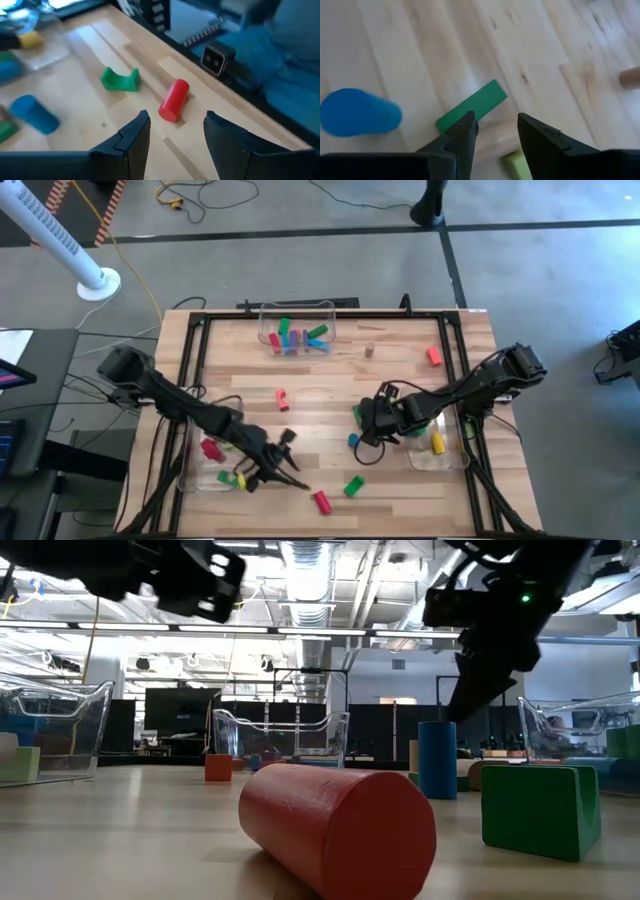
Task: Sort blocks by size
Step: Put the red cylindrical block into the right transparent bin
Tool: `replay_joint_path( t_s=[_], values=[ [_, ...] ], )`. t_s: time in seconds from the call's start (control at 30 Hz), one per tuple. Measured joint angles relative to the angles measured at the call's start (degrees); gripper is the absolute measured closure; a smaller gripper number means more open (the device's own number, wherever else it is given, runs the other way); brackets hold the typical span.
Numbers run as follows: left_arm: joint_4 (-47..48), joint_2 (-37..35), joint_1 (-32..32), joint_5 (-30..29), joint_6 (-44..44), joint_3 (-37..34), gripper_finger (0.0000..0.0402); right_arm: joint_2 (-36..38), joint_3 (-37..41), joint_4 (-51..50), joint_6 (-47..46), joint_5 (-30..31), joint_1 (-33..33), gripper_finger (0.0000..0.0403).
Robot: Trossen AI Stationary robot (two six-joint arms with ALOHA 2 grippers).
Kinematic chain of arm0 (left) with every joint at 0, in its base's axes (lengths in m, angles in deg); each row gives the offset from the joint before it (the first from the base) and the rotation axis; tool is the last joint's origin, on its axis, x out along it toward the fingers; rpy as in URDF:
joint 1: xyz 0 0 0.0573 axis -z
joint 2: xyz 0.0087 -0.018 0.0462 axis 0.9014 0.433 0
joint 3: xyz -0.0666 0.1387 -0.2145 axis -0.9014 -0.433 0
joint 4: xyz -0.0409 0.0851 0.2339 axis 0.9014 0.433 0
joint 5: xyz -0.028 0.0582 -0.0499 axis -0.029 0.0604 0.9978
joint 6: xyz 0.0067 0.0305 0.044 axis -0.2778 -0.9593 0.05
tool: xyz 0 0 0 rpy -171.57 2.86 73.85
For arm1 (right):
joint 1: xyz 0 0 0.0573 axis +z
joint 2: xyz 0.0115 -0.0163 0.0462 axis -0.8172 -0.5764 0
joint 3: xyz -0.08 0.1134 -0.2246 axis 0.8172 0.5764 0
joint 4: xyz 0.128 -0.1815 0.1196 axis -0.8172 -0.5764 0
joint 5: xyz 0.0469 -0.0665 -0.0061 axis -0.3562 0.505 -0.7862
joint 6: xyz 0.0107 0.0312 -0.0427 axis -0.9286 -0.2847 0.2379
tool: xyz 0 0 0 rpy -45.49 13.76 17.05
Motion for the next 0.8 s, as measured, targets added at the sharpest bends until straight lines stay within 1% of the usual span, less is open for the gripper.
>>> replay_joint_path(
  t_s=[0.17, 0.27, 0.33, 0.47, 0.7, 0.8],
  values=[
    [7.01, 8.79, -1.17, 3.06, -3.64, 9.59, 0.0226, 0.0, -0.09, 0.05, -1.35, 0.02, 1.71, 0.0227],
    [9.06, 13.07, -2.45, 7.37, -3.81, 13.54, 0.0226, 0.0, -0.09, 0.18, -3.03, 0.02, 2.49, 0.0227],
    [9.32, 15.59, -3.1, 8.92, -3.09, 15.24, 0.0225, 0.0, -0.09, 0.61, -4.43, -0.1, 3.42, 0.0227],
    [8.36, 19.34, -3.34, 8.49, -3.22, 16.43, 0.0214, 0.0, -0.11, 2.88, -7.11, -0.68, 6.42, 0.0227],
    [3.07, 23.6, -3.0, 8.23, -2.94, 16.58, 0.0172, 0.0, -0.11, 6.78, -11.22, -0.81, 12.65, 0.0227],
    [1.02, 25.36, -2.82, 8.7, -2.96, 16.58, 0.0161, 0.0, -0.11, 8.54, -11.8, -0.81, 14.39, 0.0227]
  ],
)
